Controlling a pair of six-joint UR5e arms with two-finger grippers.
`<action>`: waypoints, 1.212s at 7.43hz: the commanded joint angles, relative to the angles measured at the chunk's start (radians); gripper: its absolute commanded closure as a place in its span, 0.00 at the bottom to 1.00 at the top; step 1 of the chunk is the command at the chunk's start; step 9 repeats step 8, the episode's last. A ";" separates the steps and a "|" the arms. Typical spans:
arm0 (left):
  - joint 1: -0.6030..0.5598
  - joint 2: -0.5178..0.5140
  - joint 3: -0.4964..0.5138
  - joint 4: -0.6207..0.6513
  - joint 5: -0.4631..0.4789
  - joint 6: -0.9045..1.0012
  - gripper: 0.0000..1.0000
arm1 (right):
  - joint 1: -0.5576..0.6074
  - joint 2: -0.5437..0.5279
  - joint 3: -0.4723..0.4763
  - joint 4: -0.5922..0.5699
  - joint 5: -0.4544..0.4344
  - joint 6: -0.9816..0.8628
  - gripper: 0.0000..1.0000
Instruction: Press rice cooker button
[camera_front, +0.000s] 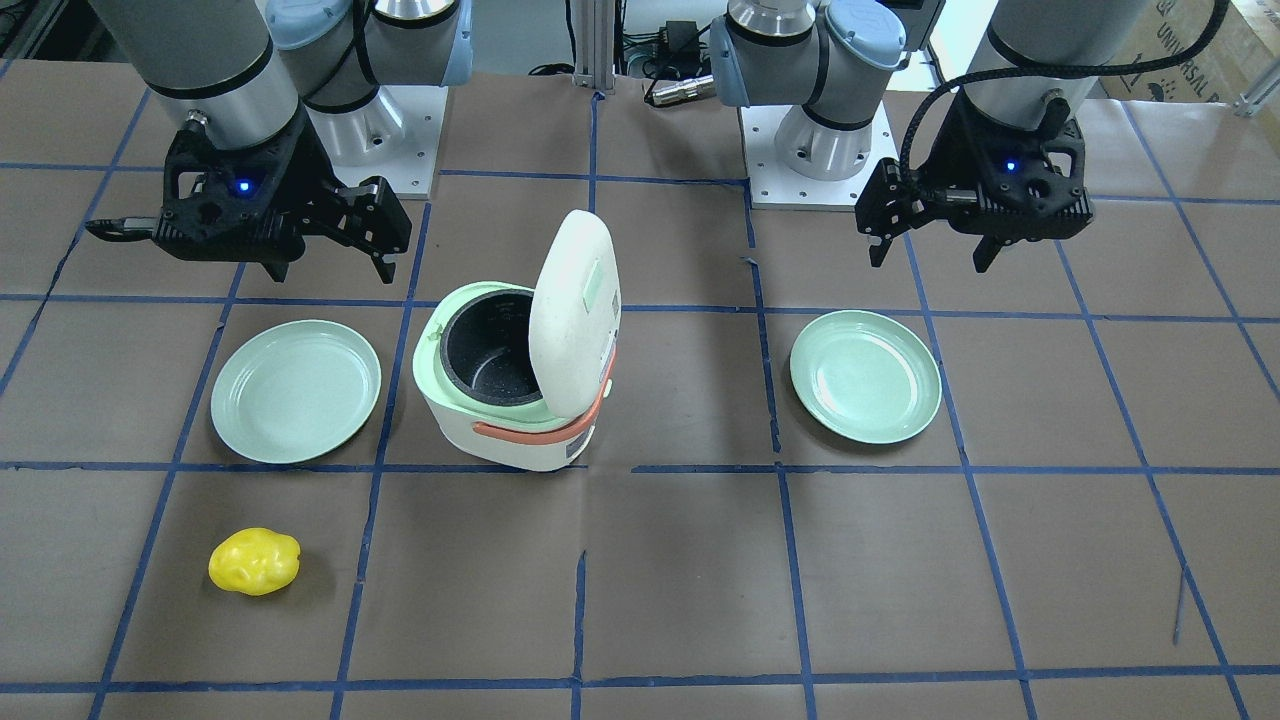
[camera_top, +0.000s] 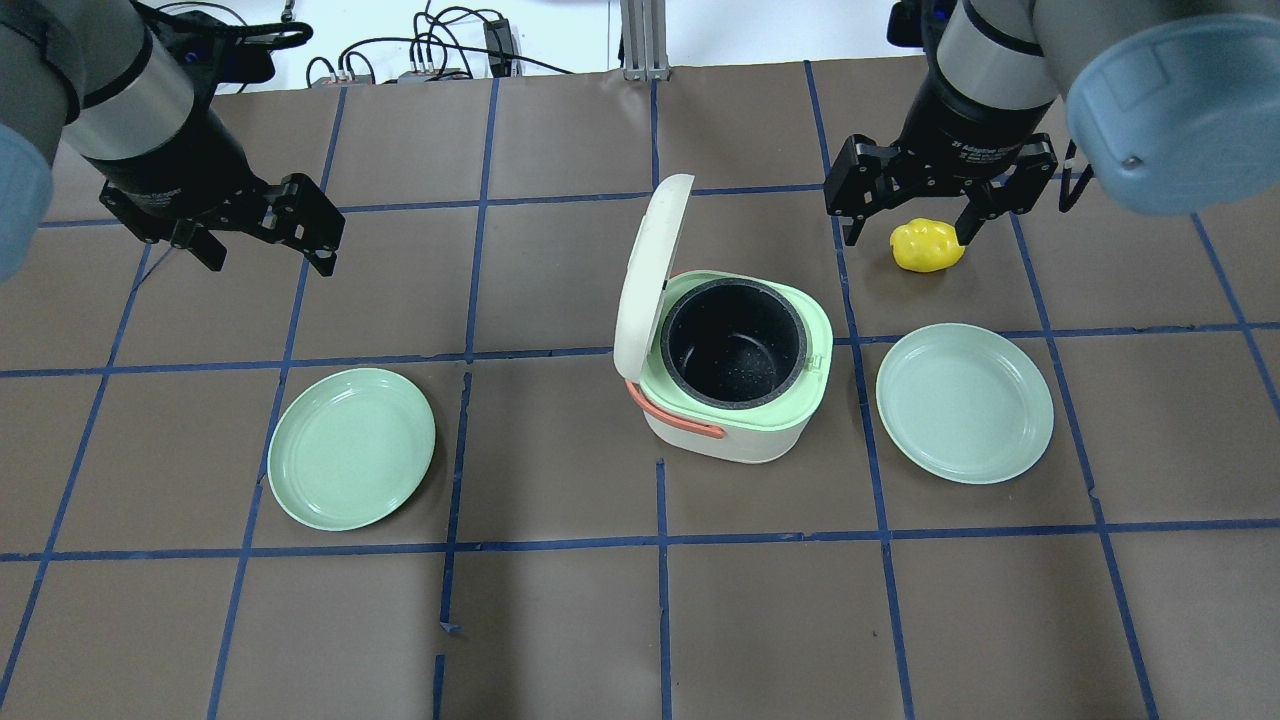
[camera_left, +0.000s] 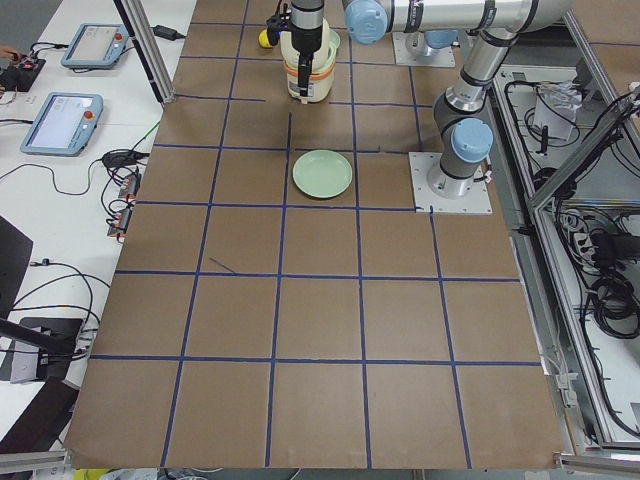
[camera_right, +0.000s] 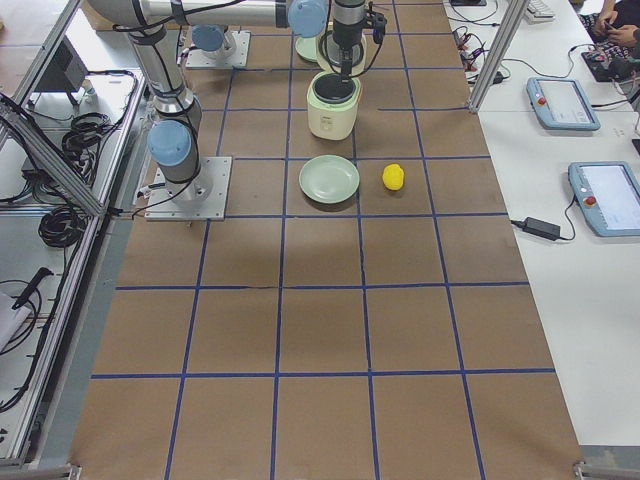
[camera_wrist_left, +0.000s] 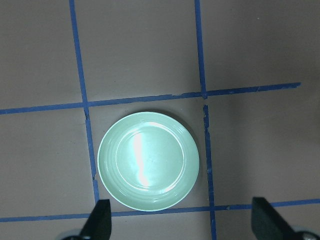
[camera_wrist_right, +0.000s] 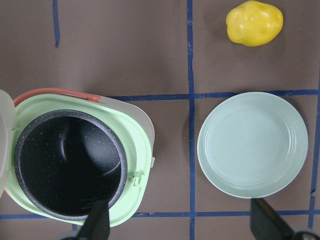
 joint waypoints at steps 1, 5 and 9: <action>0.000 0.000 0.000 0.000 0.000 -0.001 0.00 | 0.000 0.000 0.001 -0.002 -0.002 0.000 0.00; 0.000 0.000 0.000 0.000 0.000 -0.001 0.00 | 0.000 0.000 0.001 0.001 0.008 0.001 0.00; 0.000 0.000 0.000 0.000 0.000 -0.001 0.00 | 0.000 0.000 0.001 -0.004 0.009 0.003 0.00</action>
